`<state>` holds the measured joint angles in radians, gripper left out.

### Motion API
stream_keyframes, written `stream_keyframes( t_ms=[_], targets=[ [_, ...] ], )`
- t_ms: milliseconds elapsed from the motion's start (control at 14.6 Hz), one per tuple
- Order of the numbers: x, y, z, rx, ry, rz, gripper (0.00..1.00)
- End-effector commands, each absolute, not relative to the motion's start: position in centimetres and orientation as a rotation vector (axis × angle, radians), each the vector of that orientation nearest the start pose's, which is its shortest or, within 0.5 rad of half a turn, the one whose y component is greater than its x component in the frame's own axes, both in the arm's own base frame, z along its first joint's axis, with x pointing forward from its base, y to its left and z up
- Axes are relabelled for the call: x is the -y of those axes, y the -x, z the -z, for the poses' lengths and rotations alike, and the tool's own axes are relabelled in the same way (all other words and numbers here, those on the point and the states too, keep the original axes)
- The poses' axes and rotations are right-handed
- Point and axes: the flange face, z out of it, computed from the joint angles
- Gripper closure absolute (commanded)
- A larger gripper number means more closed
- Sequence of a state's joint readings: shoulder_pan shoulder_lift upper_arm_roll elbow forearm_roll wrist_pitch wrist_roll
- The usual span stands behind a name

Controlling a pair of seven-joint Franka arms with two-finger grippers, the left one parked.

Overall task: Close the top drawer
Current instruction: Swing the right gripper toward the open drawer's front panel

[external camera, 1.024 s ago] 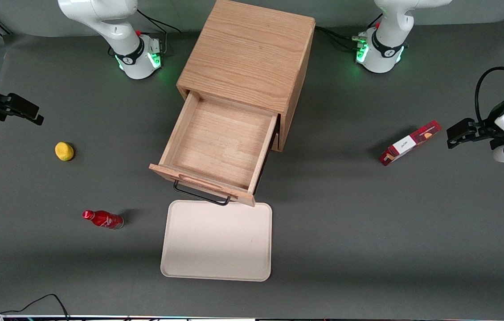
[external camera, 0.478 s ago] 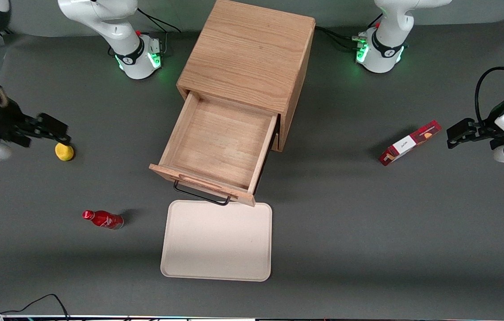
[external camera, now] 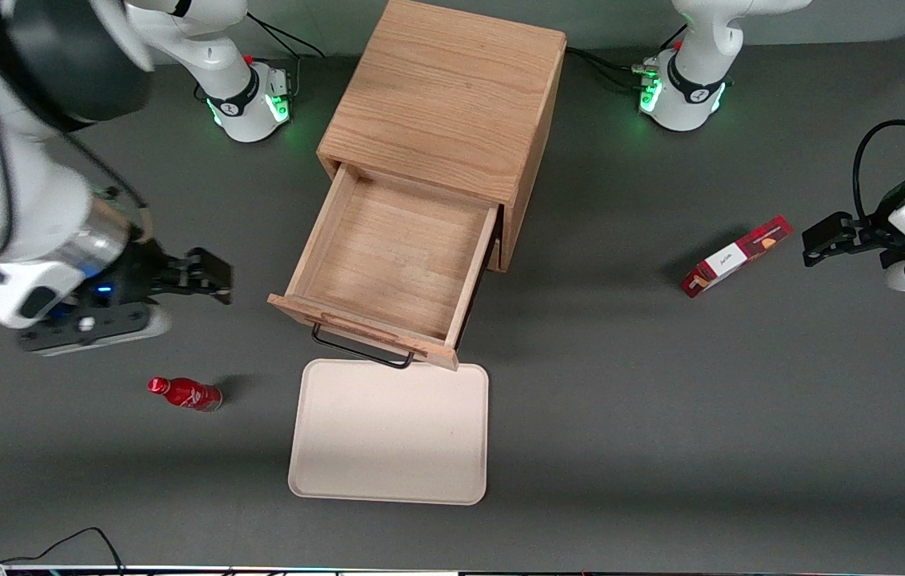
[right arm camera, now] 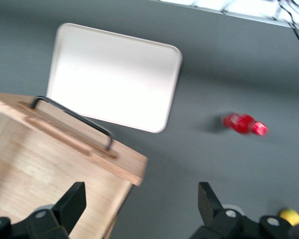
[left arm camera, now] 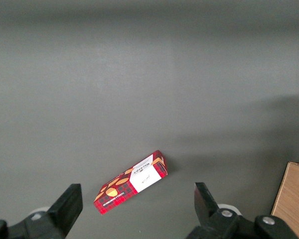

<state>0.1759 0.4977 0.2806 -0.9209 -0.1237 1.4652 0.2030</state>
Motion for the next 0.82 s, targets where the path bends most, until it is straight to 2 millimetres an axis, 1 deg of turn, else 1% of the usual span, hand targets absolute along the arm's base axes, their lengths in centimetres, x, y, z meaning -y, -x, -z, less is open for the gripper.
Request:
stream_keyframes(
  t_ms=[0, 137, 205, 273, 410, 478, 546, 615, 683, 751],
  targets=[
    [-26.8, -65.2, -60.0, 0.359, 3.066, 0.163, 0.00],
    [-27.7, -65.1, -59.7, 0.403, 3.052, 0.165, 0.00],
    [-27.8, -65.0, -59.5, 0.472, 3.036, 0.153, 0.00],
    [-28.0, -65.0, -59.4, 0.634, 3.003, 0.149, 0.00],
    [-27.4, -65.2, -58.7, 0.981, 2.926, 0.124, 0.00],
    [-27.0, -65.3, -58.5, 1.127, 2.880, 0.109, 0.00],
    [-25.8, -65.9, -58.0, 1.276, 2.819, 0.091, 0.00],
    [-24.6, -66.2, -57.9, 1.419, 2.747, 0.079, 0.00],
    [-23.7, -66.4, -57.6, 1.530, 2.687, 0.053, 0.00],
    [-23.2, -66.3, -57.5, 1.598, 2.648, 0.029, 0.00]
  ],
)
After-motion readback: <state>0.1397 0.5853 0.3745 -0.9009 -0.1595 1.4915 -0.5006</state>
